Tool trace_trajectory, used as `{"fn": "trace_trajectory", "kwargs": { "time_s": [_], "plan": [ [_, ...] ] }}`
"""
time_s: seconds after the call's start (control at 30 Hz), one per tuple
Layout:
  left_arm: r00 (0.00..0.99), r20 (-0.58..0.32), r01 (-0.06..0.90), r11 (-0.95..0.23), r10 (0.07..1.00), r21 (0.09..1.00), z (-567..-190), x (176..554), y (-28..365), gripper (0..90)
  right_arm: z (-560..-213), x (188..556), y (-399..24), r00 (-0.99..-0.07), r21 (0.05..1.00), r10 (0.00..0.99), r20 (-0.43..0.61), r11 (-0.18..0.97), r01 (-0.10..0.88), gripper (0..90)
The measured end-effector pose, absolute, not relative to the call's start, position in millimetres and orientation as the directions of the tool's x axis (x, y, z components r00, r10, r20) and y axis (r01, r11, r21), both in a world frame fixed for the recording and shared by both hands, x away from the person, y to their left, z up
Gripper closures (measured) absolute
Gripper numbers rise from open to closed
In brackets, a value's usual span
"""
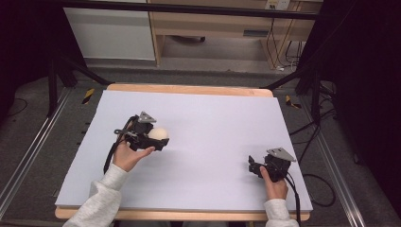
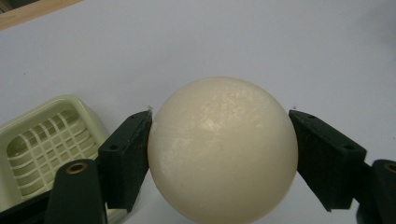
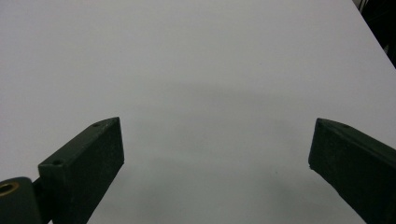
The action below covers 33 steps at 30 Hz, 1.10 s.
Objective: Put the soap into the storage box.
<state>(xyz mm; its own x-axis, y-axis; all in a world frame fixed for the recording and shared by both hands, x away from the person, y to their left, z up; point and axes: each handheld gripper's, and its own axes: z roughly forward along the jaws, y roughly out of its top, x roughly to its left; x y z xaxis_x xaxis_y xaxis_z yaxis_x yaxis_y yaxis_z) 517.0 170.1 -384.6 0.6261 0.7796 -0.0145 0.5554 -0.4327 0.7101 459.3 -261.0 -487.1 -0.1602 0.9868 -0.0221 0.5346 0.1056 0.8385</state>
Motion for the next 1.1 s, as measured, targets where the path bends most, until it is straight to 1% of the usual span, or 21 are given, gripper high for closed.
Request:
{"fn": "trace_trajectory", "kwargs": {
  "time_s": [0.73,1.1],
  "plan": [
    [0.589,-0.032,0.588,-0.402,0.807,0.702,-388.0,535.1,180.3,24.4,-487.1,459.2,-261.1,-0.159,0.838,0.987,-0.018,0.102,0.537,3.8],
    [0.576,-0.022,0.581,-0.39,0.817,0.715,-379.3,544.1,186.8,24.4,-487.1,459.1,-261.1,-0.16,0.839,0.987,-0.022,0.105,0.534,3.8]
  ]
}}
